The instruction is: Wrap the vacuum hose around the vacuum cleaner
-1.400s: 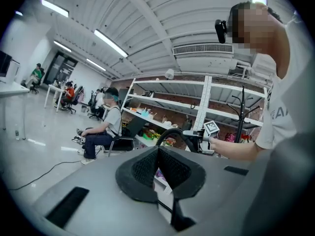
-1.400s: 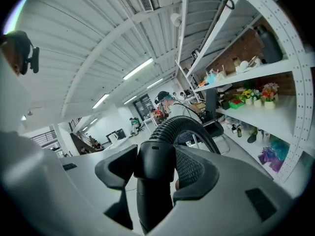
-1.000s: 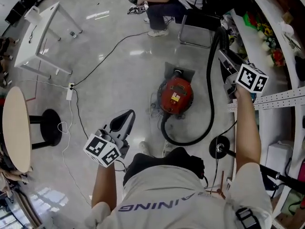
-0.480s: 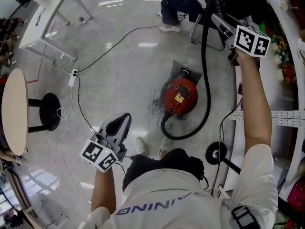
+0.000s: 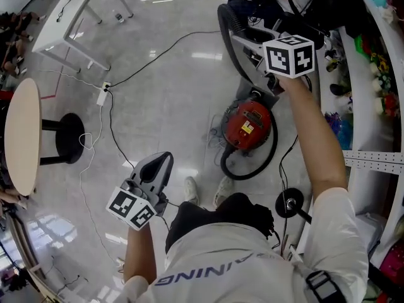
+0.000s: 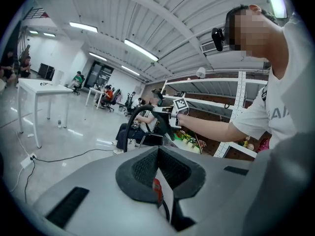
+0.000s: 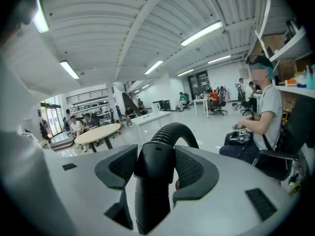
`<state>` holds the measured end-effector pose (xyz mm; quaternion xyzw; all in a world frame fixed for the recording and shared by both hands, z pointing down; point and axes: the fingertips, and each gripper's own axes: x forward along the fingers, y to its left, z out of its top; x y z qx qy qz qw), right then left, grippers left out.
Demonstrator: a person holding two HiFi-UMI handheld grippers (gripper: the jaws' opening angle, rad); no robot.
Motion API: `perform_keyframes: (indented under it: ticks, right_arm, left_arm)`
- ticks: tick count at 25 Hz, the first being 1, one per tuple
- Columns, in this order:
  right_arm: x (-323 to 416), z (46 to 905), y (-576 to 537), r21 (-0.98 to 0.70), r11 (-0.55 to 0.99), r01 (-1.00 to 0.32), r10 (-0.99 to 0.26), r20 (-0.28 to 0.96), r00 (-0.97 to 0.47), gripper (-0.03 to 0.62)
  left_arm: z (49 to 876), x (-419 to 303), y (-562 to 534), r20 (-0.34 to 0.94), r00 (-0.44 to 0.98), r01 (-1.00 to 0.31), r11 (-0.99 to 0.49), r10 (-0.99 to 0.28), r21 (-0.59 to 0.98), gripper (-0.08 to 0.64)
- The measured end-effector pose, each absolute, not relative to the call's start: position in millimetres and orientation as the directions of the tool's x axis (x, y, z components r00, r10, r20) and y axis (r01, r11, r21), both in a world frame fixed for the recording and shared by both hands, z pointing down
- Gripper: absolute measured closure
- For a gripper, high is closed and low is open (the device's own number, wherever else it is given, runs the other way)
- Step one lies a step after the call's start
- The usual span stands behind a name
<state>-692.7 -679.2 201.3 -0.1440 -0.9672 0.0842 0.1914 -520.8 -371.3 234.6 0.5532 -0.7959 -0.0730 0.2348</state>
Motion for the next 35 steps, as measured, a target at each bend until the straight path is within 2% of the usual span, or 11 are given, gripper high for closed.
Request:
perform_keyframes:
  ticks: [6,12,18,27,35]
  right_arm:
    - [-648,270,-536,-0.244,0.873,0.422,0.488,0.439,-0.755,0.351]
    - [-564,329,-408,-0.272,0.822,0.501,0.563,0.517,-0.645,0.351]
    - [-495,371,-326,-0.254,0.847,0.467,0.515,0.611,-0.602,0.351]
    - [-413,416,-267,-0.252,0.881,0.401,0.450,0.707,-0.545,0.353]
    - [-313,459,-262,-0.267,0.895,0.356,0.427,0.743,-0.516,0.354]
  left_arm:
    - [233,-528,-330,0.281,-0.297,-0.841,0.389,-0.913,0.376,0.543]
    - [233,-544,-277,0.268,-0.312,-0.844,0.396,-0.911,0.363,0.543]
    - [238,-542,-243,0.243,-0.231,-0.857,0.315,-0.942,0.407,0.543]
    - [251,-524,-231,0.237,-0.087,-0.869,0.190,-0.968,0.456,0.543]
    - [259,-462,-266,0.252,-0.015,-0.878,0.133,-0.968,0.460,0.543]
